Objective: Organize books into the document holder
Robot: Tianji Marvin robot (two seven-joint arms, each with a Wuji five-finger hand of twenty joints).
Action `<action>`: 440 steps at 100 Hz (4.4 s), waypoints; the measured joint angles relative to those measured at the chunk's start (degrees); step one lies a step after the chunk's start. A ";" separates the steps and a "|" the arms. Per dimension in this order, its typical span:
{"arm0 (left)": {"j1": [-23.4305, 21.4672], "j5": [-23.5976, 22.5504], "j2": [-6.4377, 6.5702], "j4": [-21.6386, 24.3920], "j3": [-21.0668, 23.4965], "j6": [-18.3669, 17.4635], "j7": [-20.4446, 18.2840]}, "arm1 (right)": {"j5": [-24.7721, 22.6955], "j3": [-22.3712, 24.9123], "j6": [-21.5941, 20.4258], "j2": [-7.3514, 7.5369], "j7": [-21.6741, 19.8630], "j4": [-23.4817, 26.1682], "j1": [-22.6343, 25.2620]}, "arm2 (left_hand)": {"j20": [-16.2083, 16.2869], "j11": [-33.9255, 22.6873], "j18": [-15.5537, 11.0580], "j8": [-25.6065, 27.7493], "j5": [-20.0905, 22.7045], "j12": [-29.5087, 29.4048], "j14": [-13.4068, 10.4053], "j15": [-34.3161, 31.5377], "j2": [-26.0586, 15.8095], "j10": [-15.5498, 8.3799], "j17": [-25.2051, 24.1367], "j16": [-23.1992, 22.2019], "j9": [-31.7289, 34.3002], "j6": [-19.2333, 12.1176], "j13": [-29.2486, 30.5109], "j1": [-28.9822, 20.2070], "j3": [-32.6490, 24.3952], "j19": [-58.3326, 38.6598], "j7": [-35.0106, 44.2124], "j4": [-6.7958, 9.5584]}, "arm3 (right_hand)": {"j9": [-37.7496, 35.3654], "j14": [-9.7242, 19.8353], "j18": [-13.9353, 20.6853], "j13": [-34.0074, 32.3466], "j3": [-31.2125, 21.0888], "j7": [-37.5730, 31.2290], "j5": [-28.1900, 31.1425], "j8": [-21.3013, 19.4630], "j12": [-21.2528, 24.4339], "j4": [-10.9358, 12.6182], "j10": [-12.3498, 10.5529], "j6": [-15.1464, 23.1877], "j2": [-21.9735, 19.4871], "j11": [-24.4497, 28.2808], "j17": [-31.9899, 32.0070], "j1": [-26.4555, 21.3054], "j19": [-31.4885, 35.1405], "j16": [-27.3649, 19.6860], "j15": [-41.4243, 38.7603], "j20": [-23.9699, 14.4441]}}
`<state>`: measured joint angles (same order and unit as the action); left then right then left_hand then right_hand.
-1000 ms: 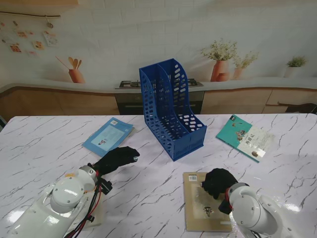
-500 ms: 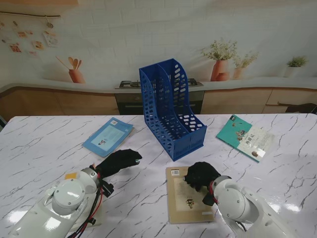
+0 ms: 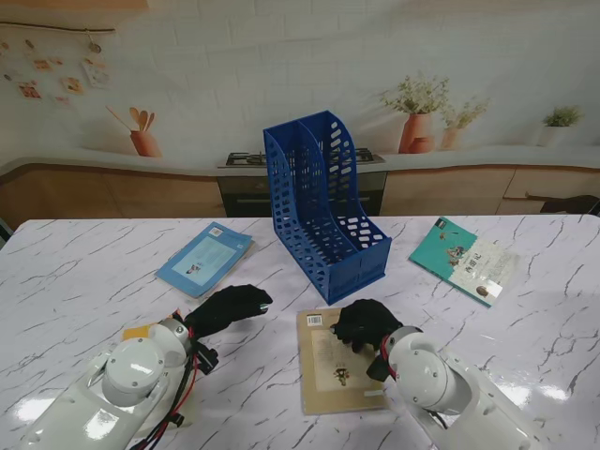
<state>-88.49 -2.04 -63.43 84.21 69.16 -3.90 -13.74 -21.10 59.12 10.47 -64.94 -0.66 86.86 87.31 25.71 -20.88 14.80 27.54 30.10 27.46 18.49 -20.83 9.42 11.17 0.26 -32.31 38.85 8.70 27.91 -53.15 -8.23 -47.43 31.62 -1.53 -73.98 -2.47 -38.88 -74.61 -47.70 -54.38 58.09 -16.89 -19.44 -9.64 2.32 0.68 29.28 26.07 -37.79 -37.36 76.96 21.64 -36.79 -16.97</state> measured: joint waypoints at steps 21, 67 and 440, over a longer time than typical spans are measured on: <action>1.05 0.19 0.00 -1.12 -1.23 0.02 0.08 | 0.82 5.64 3.26 -0.28 -0.11 8.05 5.87 | 0.00 0.00 0.04 0.00 0.00 0.00 0.00 0.00 0.00 0.00 0.52 0.00 0.00 0.00 0.49 0.00 0.00 -0.92 0.00 0.00 | 2.05 -2.79 5.60 4.06 3.96 0.81 -0.10 -1.16 0.12 0.00 0.54 0.87 -1.83 -0.93 6.08 0.75 -1.99 -1.37 5.79 -2.09; 3.01 0.86 -1.52 -1.10 -4.24 6.84 5.26 | -5.94 11.34 16.20 1.90 -7.91 14.21 8.24 | 5.05 -4.25 1.36 -2.85 0.66 0.62 0.54 -11.38 7.20 3.94 24.59 -1.64 1.71 6.57 12.67 5.28 -7.24 -15.99 -0.79 0.02 | 16.74 -6.70 5.67 11.10 11.58 29.95 -11.33 -18.69 0.29 0.83 11.18 -13.26 -2.41 -3.82 -0.08 10.93 4.31 -0.75 10.19 -9.78; 13.37 28.22 -7.48 -12.35 -14.35 20.63 -2.12 | 8.08 3.49 20.28 0.67 -6.42 7.51 0.20 | -3.36 -2.15 -5.70 7.21 -4.05 16.49 -4.97 -25.83 21.29 3.19 52.40 -9.17 15.65 10.57 26.57 -6.31 -27.25 -36.78 26.60 -2.68 | 20.72 -10.49 5.70 10.52 8.47 33.41 -14.85 -14.78 2.01 0.86 18.18 -25.01 -5.62 3.73 -1.39 6.25 -0.54 -6.95 11.44 0.06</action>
<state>-75.12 26.18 -70.90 71.86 54.81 16.73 -15.86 -13.03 62.60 30.75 -64.27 -7.08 94.37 87.52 22.35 -23.03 9.10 34.75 26.06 43.95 13.52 -46.66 30.71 14.37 52.67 -41.48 54.50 19.27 54.48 -59.46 -35.48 -84.21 58.22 -4.21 -53.26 -12.96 -33.18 -64.09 -39.23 -20.97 43.24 -31.66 -17.42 -8.78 20.50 -24.33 23.66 29.80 -39.17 -31.11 76.43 14.69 -25.35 -16.91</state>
